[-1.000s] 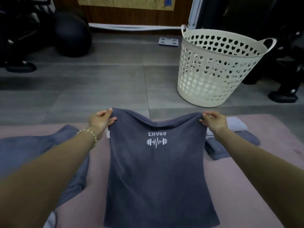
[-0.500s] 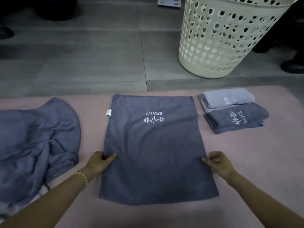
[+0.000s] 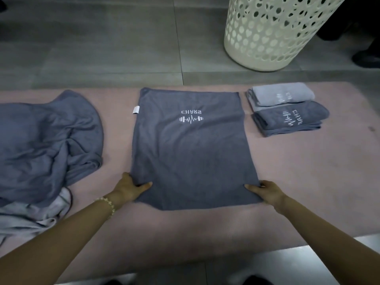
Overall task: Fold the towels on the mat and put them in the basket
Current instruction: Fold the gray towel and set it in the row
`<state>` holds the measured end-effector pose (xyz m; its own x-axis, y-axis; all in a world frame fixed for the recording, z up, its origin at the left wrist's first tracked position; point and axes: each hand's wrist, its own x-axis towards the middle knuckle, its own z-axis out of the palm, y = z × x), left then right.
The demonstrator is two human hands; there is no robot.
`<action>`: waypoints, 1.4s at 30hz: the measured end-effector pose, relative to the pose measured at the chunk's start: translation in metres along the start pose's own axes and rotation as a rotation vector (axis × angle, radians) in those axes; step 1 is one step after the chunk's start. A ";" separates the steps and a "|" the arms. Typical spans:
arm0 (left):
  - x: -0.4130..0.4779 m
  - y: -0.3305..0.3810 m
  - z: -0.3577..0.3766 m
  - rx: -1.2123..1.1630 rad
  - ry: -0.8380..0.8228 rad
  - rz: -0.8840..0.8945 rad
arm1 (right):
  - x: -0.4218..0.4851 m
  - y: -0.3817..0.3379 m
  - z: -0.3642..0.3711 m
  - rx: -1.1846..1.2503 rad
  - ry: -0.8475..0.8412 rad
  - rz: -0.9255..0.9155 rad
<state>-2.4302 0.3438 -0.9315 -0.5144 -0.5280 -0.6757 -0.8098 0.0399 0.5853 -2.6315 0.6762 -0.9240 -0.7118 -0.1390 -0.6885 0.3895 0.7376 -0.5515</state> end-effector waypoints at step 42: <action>0.156 0.154 -0.043 -0.498 0.159 -0.003 | 0.163 -0.185 -0.003 0.247 0.199 -0.124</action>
<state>-2.6233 0.2309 -0.9275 -0.4320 -0.6511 -0.6241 -0.5593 -0.3495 0.7517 -2.8213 0.5188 -0.9328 -0.8533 -0.0679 -0.5171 0.4054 0.5373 -0.7395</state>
